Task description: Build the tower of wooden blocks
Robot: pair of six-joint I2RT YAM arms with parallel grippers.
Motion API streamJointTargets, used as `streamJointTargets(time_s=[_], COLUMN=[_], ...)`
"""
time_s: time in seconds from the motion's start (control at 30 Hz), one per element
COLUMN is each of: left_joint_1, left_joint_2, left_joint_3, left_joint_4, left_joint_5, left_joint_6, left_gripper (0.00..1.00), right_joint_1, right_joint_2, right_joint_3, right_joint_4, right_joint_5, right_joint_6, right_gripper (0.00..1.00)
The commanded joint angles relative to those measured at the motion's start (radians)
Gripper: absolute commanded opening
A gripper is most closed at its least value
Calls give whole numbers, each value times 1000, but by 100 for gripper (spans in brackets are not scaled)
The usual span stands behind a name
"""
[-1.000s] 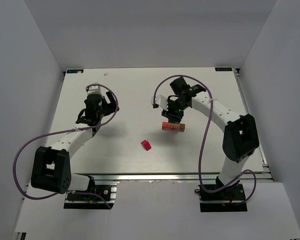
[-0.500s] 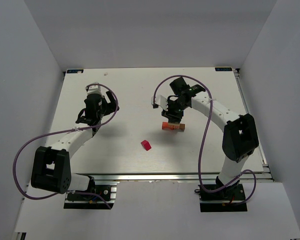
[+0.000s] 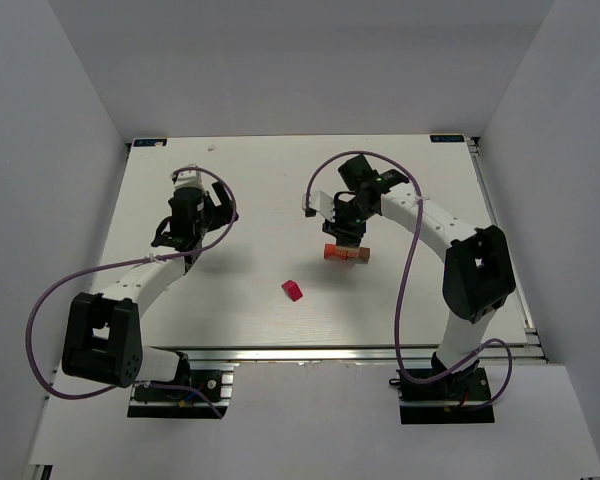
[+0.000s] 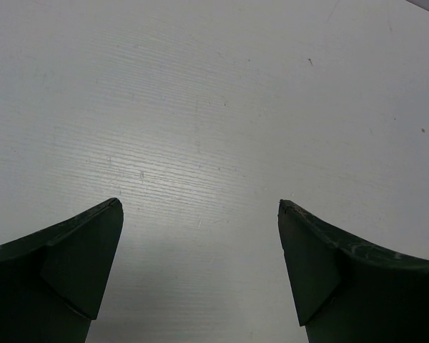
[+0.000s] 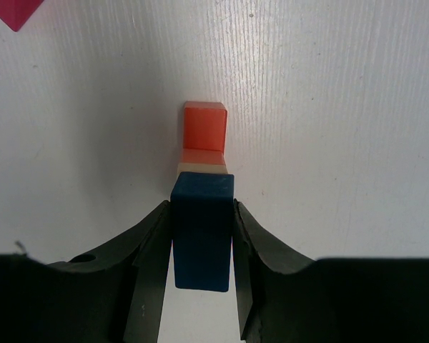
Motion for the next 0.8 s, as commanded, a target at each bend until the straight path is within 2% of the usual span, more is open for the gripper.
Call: streamJointTargets(time_s=[0.0, 0.33, 0.57, 0.77], left_joint_1=[7, 7, 7, 6], left_joint_2=[6, 5, 5, 5], left_joint_3=[41, 39, 41, 38], left_joint_4=[7, 8, 10, 13], left_joint_5=[-1, -1, -1, -1], left_joint_6=[9, 9, 9, 10], left_gripper=[98, 98, 98, 98], right_joint_1=[-3, -3, -3, -3], right_joint_2=[4, 2, 4, 6], right_joint_3=[8, 7, 8, 11], right_joint_4=[15, 12, 7, 6], right_joint_5=[-3, 3, 8, 12], right_joint_6=[-11, -11, -15, -14], right_gripper=[36, 39, 46, 48])
